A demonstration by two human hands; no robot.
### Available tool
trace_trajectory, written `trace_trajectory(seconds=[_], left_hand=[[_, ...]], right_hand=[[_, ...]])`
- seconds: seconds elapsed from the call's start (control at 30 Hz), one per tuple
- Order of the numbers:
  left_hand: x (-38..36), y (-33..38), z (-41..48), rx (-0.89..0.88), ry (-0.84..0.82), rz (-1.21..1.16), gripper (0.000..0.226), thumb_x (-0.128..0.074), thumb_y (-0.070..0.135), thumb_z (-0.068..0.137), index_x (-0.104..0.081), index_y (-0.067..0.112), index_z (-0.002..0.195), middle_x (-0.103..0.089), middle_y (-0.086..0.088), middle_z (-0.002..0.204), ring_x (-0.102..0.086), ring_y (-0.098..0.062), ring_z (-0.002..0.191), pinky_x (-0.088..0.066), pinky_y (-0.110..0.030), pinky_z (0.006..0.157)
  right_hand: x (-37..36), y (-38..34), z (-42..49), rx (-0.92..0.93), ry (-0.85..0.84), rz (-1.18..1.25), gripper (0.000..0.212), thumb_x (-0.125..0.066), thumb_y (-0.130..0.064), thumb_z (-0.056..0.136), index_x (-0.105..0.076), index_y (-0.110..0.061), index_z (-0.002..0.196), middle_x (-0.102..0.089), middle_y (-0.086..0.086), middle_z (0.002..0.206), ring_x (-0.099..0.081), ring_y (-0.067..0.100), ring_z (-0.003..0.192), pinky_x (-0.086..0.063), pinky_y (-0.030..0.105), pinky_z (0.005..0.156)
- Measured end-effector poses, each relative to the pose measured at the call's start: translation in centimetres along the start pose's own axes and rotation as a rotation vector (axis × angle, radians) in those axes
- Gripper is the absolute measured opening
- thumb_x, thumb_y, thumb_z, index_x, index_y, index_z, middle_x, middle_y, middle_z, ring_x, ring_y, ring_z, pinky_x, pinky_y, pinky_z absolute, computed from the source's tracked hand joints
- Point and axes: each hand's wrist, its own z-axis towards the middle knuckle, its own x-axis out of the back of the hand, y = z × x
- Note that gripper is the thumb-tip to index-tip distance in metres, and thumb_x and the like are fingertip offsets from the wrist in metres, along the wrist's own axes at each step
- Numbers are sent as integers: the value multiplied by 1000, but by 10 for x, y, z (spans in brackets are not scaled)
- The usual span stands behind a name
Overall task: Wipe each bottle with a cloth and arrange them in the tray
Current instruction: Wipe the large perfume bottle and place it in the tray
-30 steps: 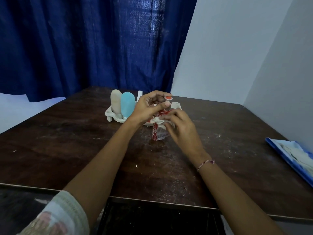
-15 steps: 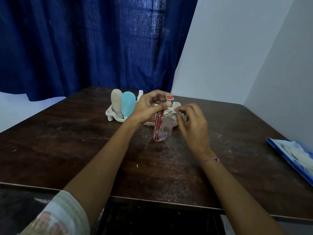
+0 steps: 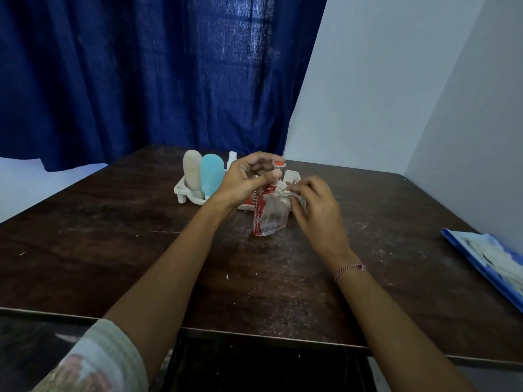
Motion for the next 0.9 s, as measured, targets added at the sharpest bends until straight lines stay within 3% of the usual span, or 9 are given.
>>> trace_trajectory(seconds=[0.13,0.27,0.43,0.67,0.9], left_hand=[[1,1,0,-14,-12,-3,24,-65,10,85,-63,19,108,-69,1,99,-64,-17,102,-51,-27,88],[2,1,0,2,-10,-17,25,-64,9,86,-62,17,110,-69,-4,102,-65,-18,101,-52,-26,88],[1,0,0,44,7,1,24,-64,13,86,-62,23,108,-68,0,104,-64,-15,103,-53,-29,89],[0,4,-2,31,39,6,22,-66,11,85,-61,28,98,-65,11,90,-63,-5,89,-50,-15,76],[0,5,-2,27,24,4,22,-67,10,84,-62,29,94,-65,16,86,-64,-3,87,-52,-17,76]], right_hand=[[-8,-16,-2,169,-112,-10,25,-62,-8,84,-64,-2,109,-58,14,107,-49,17,100,-45,21,83],[-5,-11,1,146,-102,-13,27,-56,-11,85,-65,-4,109,-57,14,104,-51,20,96,-47,23,77],[4,17,0,-130,29,7,21,-64,-2,84,-67,-1,104,-55,9,95,-50,13,87,-52,27,76],[-5,3,-1,-42,-34,124,24,-63,-8,87,-63,-1,110,-58,9,103,-56,14,91,-52,24,81],[-6,9,1,-196,23,170,21,-62,-9,88,-64,-4,108,-59,4,99,-52,5,85,-53,22,75]])
